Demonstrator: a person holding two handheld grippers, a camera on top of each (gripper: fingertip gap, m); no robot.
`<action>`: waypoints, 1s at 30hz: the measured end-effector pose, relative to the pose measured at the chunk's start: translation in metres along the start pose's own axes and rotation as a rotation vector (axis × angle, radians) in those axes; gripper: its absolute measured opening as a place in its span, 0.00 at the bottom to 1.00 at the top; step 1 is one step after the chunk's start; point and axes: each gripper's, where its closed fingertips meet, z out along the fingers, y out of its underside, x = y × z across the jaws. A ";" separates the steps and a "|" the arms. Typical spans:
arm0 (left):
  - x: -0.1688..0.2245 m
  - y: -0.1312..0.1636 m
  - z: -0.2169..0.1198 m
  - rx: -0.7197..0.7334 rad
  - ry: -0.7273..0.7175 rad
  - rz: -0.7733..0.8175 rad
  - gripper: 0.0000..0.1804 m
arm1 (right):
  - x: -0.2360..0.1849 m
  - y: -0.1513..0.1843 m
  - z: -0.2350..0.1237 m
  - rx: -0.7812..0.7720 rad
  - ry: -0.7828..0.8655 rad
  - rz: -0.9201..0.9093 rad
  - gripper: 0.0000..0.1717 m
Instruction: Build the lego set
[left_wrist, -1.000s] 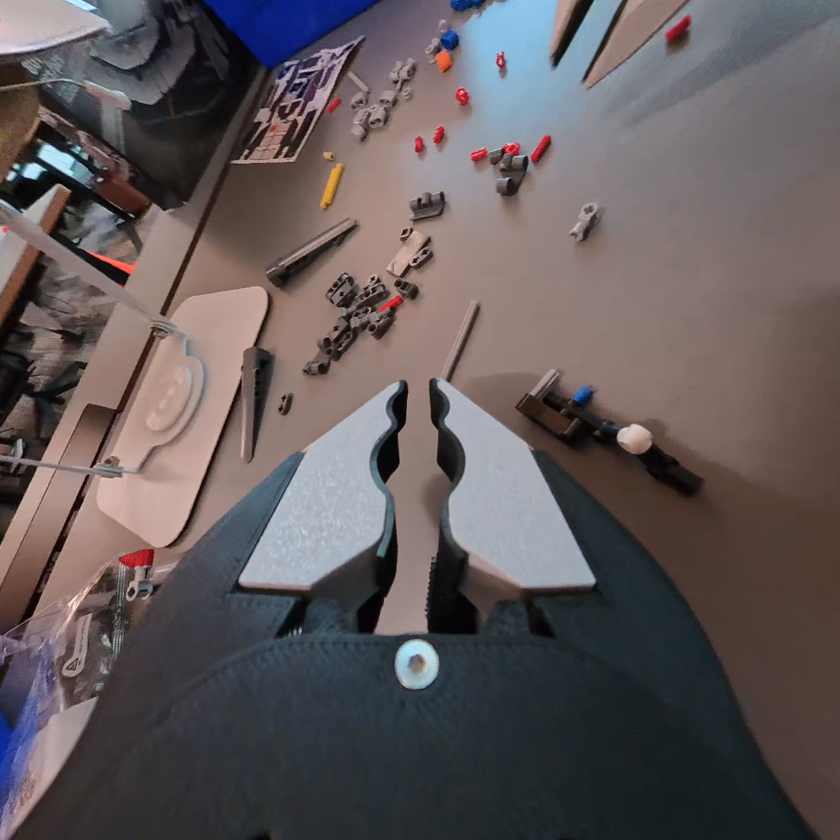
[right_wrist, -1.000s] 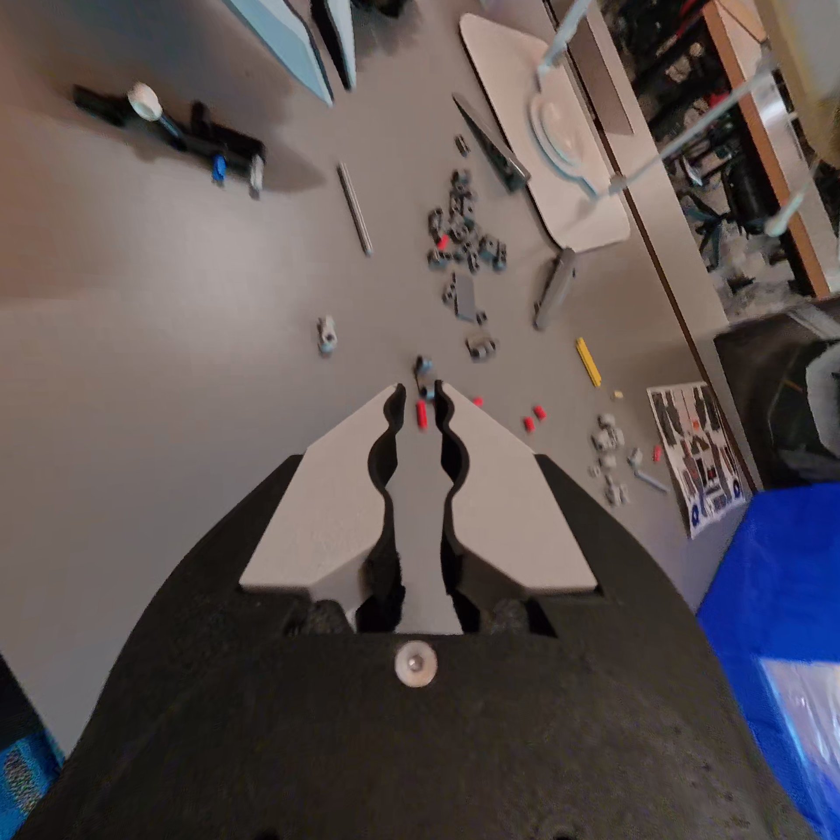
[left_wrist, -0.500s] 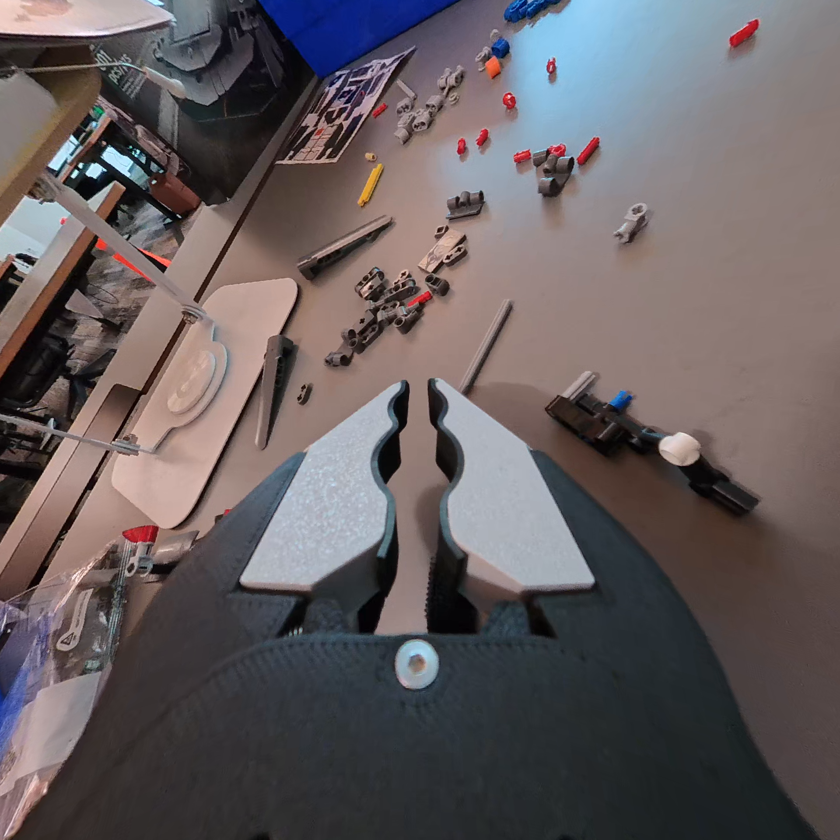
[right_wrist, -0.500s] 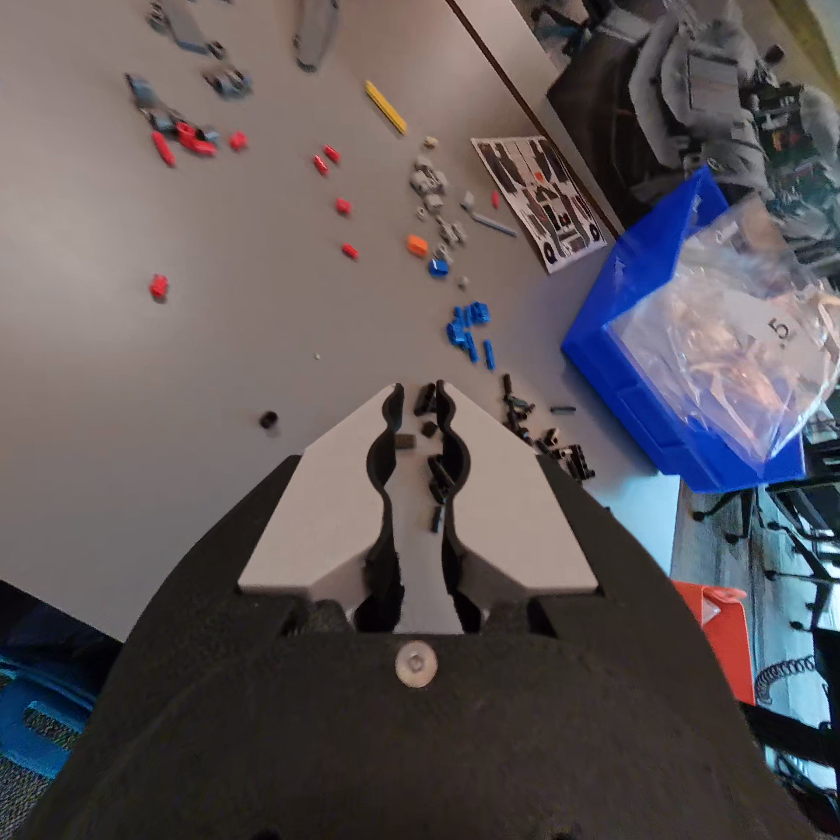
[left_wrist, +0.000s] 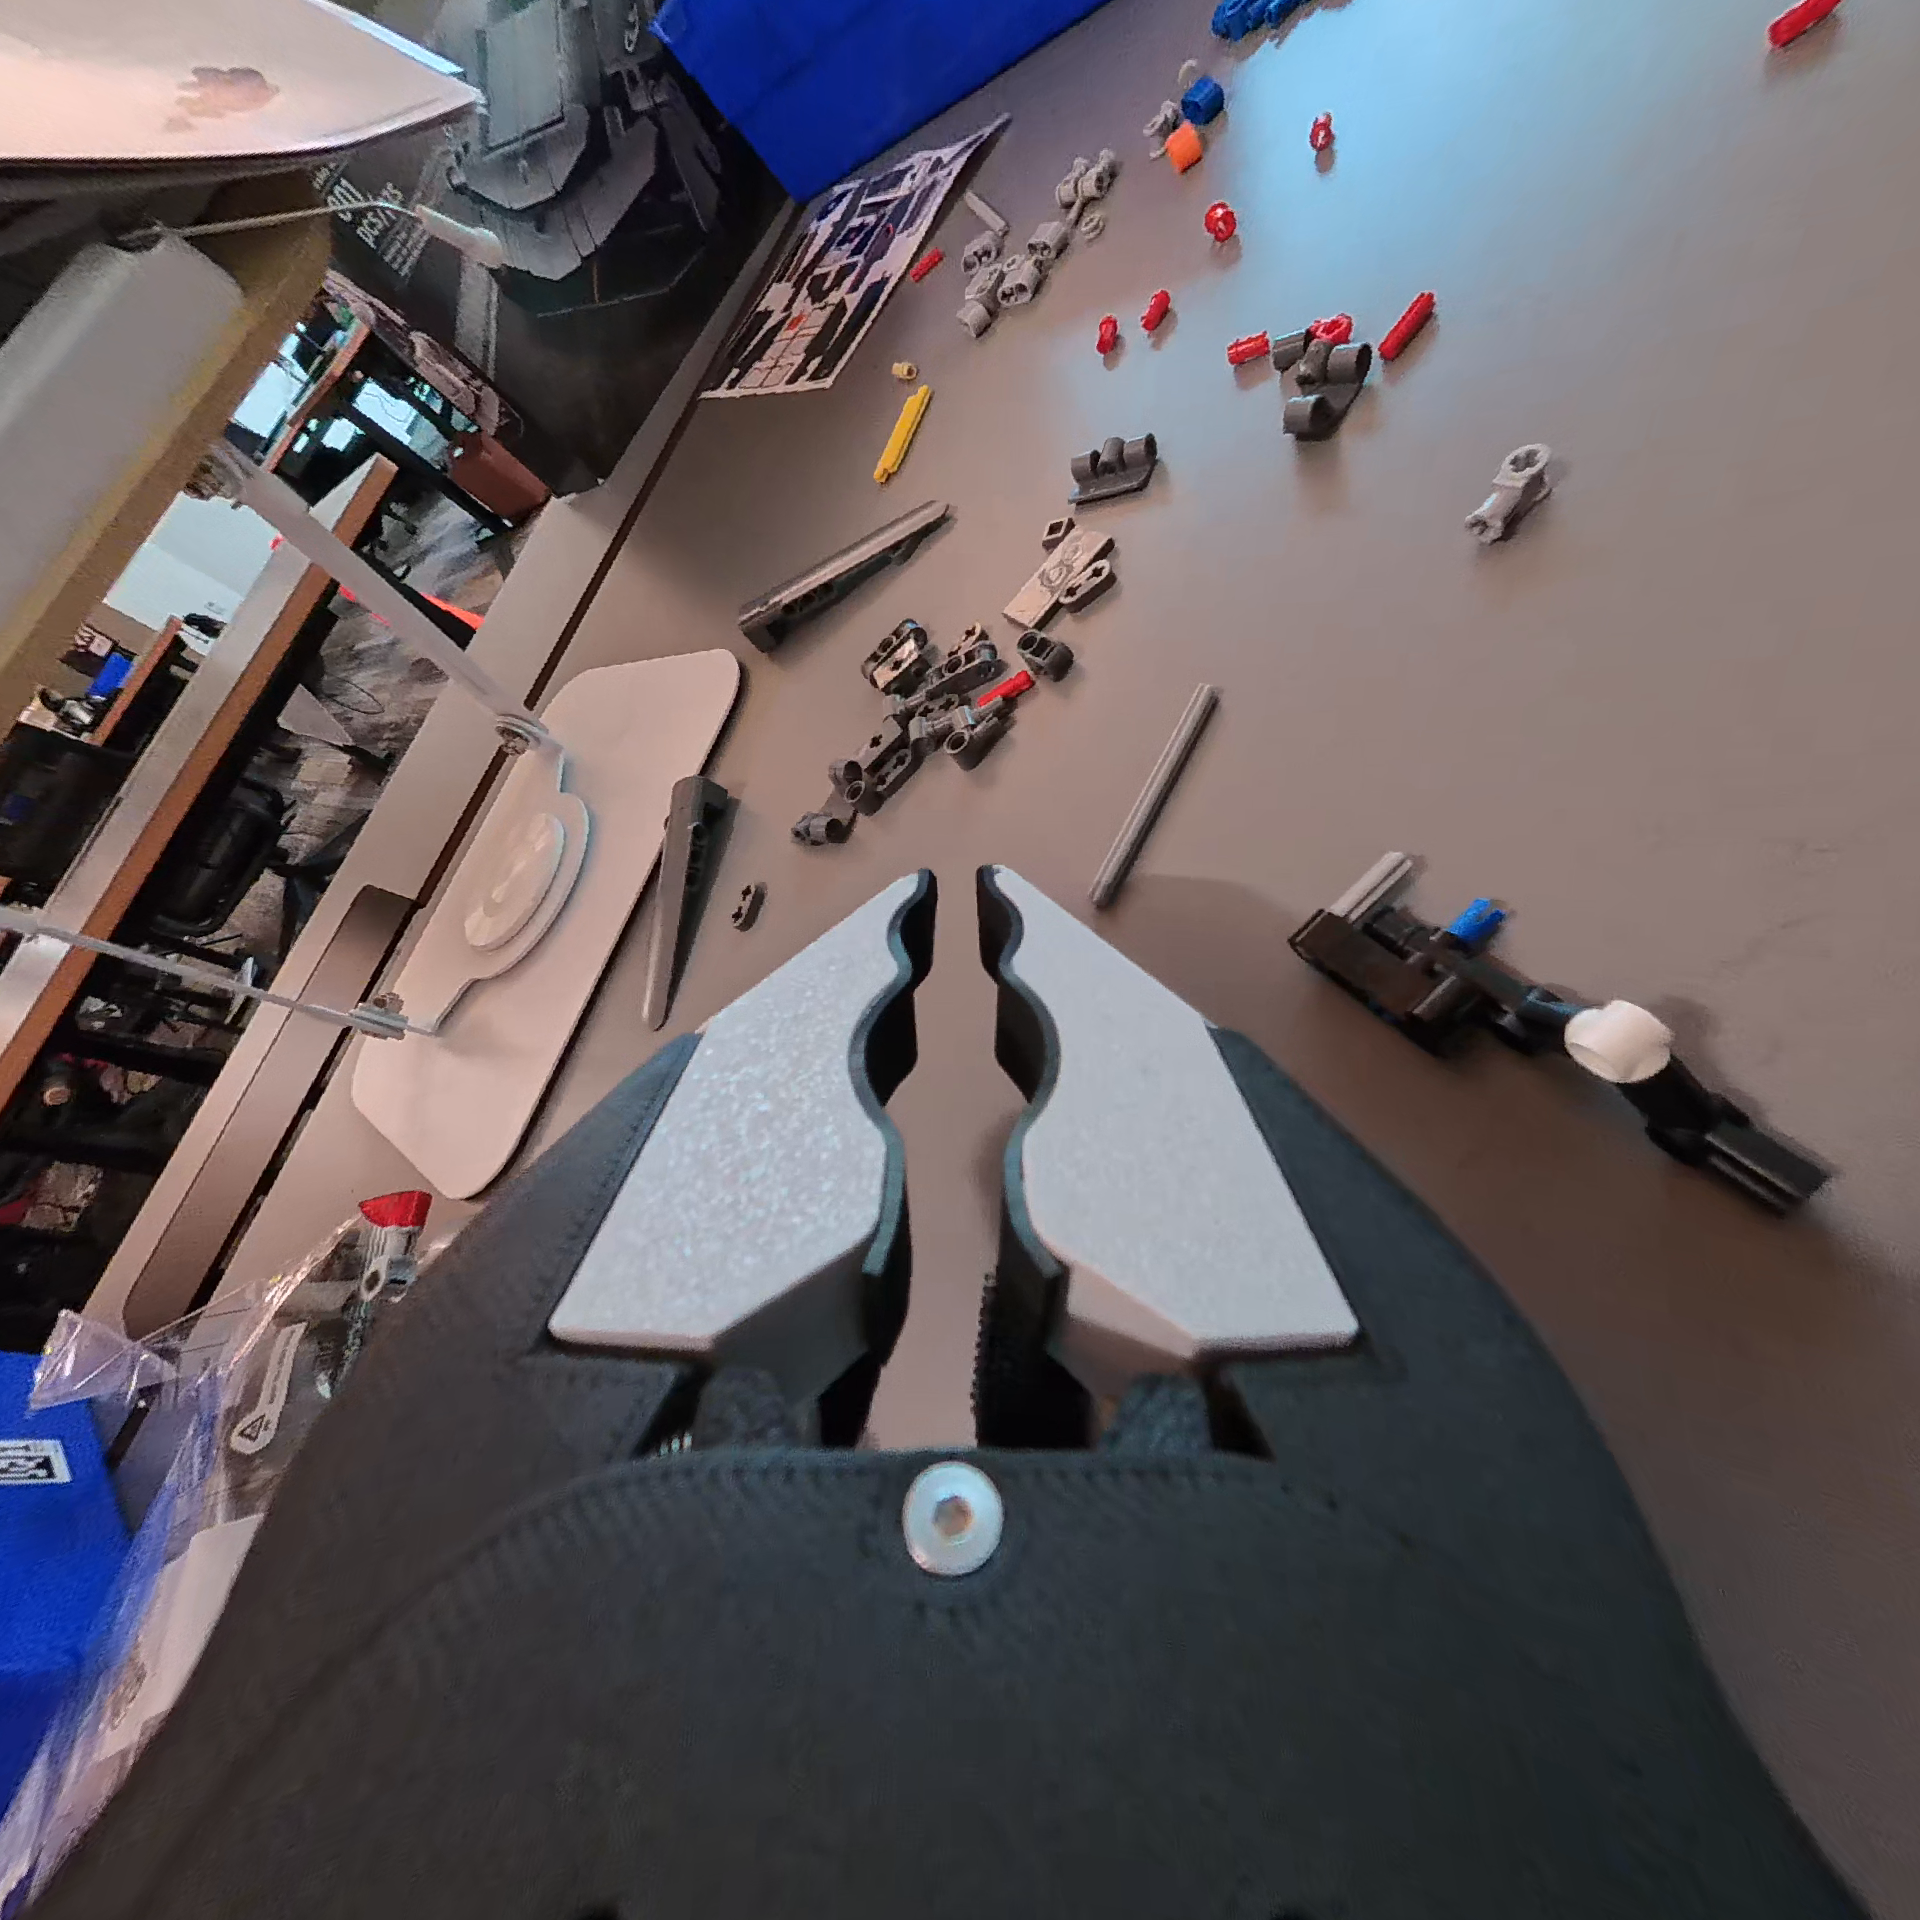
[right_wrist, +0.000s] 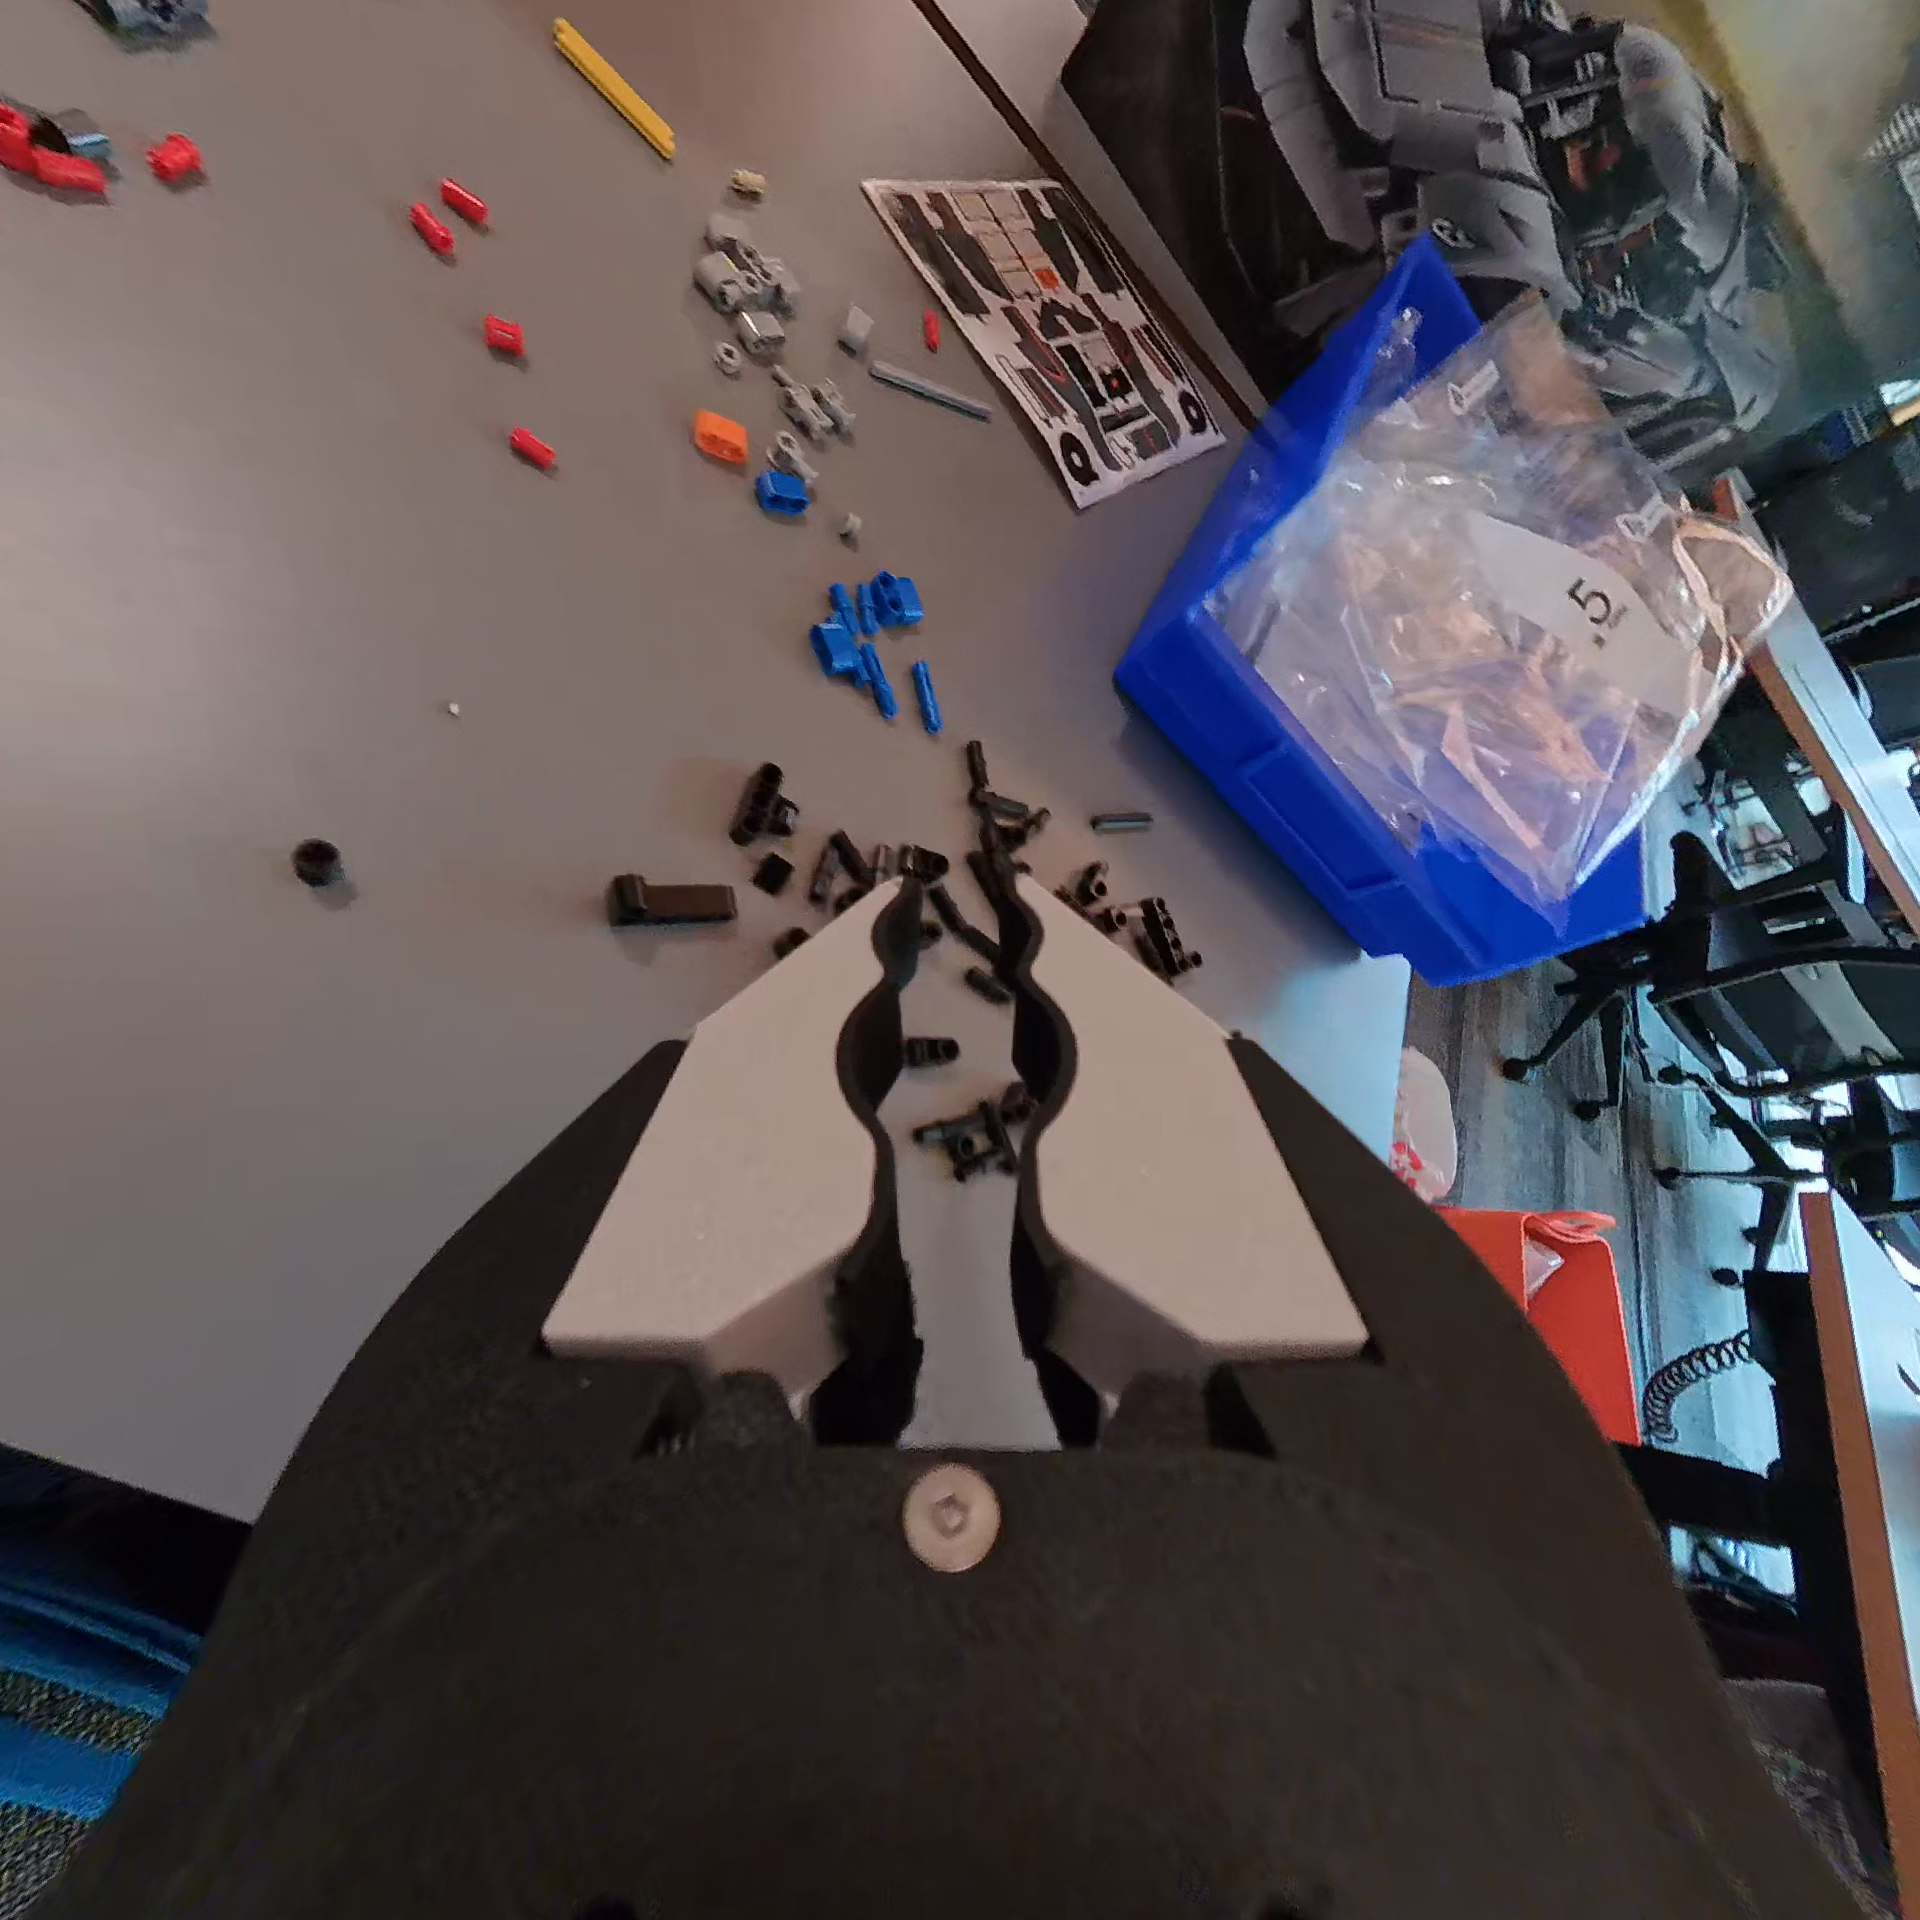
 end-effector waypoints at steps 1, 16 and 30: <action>0.000 0.000 0.000 0.002 0.002 -0.003 0.03 | 0.005 0.004 -0.002 -0.005 0.005 0.010 0.07; -0.005 0.001 0.001 0.000 -0.015 -0.009 0.02 | 0.021 0.043 0.013 -0.076 -0.174 0.143 0.08; -0.005 0.003 0.003 -0.010 -0.016 0.003 0.02 | -0.002 0.043 0.035 -0.118 -0.316 0.032 0.08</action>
